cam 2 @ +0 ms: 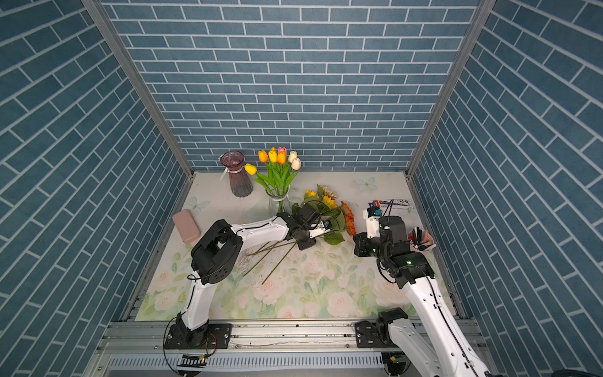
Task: Arrange the flowers in different vases according to their variety
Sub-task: Pick up the flower at the center of the board.
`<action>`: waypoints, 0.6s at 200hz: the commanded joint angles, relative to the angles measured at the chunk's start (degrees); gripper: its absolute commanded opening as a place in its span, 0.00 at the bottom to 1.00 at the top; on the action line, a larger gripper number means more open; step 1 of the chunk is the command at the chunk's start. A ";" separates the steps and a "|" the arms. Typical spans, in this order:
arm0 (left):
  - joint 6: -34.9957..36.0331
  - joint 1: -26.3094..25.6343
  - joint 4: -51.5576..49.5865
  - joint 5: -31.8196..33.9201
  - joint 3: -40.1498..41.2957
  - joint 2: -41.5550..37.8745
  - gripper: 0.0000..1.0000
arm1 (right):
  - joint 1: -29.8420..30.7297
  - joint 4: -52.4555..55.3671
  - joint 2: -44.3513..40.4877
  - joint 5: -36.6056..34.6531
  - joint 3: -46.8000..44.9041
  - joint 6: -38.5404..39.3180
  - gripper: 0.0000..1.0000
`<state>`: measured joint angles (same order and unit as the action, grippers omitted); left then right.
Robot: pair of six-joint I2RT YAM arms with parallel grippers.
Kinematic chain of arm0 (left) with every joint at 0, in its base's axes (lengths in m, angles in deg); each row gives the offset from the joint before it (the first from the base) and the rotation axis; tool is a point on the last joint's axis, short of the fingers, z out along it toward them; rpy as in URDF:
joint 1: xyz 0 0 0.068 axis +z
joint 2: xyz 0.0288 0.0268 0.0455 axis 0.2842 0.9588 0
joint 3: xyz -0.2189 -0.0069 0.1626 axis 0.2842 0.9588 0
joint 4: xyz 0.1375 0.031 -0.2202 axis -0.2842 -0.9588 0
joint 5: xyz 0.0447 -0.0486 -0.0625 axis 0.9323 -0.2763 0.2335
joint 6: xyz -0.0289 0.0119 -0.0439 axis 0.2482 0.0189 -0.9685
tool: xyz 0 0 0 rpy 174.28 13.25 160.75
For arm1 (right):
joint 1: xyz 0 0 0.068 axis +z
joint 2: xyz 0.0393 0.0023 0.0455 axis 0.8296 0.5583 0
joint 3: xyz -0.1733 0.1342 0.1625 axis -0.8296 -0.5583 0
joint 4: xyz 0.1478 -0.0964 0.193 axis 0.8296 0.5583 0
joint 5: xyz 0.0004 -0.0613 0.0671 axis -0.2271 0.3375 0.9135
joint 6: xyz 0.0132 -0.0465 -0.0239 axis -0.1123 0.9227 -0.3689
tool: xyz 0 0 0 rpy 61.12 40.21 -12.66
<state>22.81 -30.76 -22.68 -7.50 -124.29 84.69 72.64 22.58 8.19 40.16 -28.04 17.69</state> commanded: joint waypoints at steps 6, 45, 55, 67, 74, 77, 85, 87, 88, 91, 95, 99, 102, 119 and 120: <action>0.85 0.37 -2.15 0.51 -0.47 3.41 0.35 | -0.23 -0.64 -0.12 -0.35 0.02 0.62 0.00; 1.06 0.68 -3.29 0.79 -2.37 5.40 0.25 | -0.21 -0.45 -0.19 -0.44 0.12 0.71 0.00; 1.12 0.68 -3.72 0.70 -2.76 5.68 0.17 | -0.19 -0.44 -0.21 -0.52 0.12 0.71 0.00; 1.06 0.68 -4.05 0.57 -3.04 5.77 0.08 | -0.19 -0.52 -0.24 -0.52 0.11 0.71 0.00; 1.05 0.68 -4.14 0.58 -3.03 5.75 0.03 | -0.20 -0.53 -0.27 -0.55 0.08 0.71 0.00; 1.10 0.68 -4.14 0.59 -3.04 5.70 0.01 | -0.22 -0.53 -0.29 -0.53 0.12 0.71 0.00; 0.98 0.69 -4.26 0.57 -2.97 5.63 0.00 | -0.21 -0.53 -0.29 -0.52 0.09 0.71 0.00; 0.99 0.69 -4.35 0.57 -3.00 5.59 0.00 | -0.20 -0.53 -0.23 -0.52 0.11 0.71 0.00; 0.97 0.68 -4.38 0.57 -3.03 5.55 0.00 | -0.22 -0.57 -0.22 -0.52 0.13 0.71 0.00; 0.98 0.68 -4.40 0.57 -3.03 5.48 0.00 | -0.21 -0.54 -0.27 -0.52 0.08 0.71 0.00; 0.96 0.68 -4.48 0.57 -3.02 5.39 0.00 | -0.20 -0.53 -0.25 -0.57 0.07 0.71 0.00; 0.96 0.68 -4.54 0.57 -2.99 5.27 0.00 | -0.18 -0.53 -0.37 -0.56 0.15 0.64 0.00; 0.93 0.68 -4.57 0.50 -3.04 5.18 0.00 | -0.20 -0.53 -0.36 -0.61 0.15 0.63 0.00; 0.69 0.68 -4.78 0.09 -2.91 4.20 0.00 | -0.19 -0.60 -0.86 -0.84 0.38 0.55 0.00; 0.61 0.68 -4.77 0.07 -2.89 4.11 0.00 | -0.21 -0.61 -0.88 -0.90 0.44 0.54 0.00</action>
<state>23.71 -30.49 -22.72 -7.50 -127.92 87.44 72.64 22.58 8.17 40.16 -28.04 17.69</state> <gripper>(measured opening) 0.066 0.036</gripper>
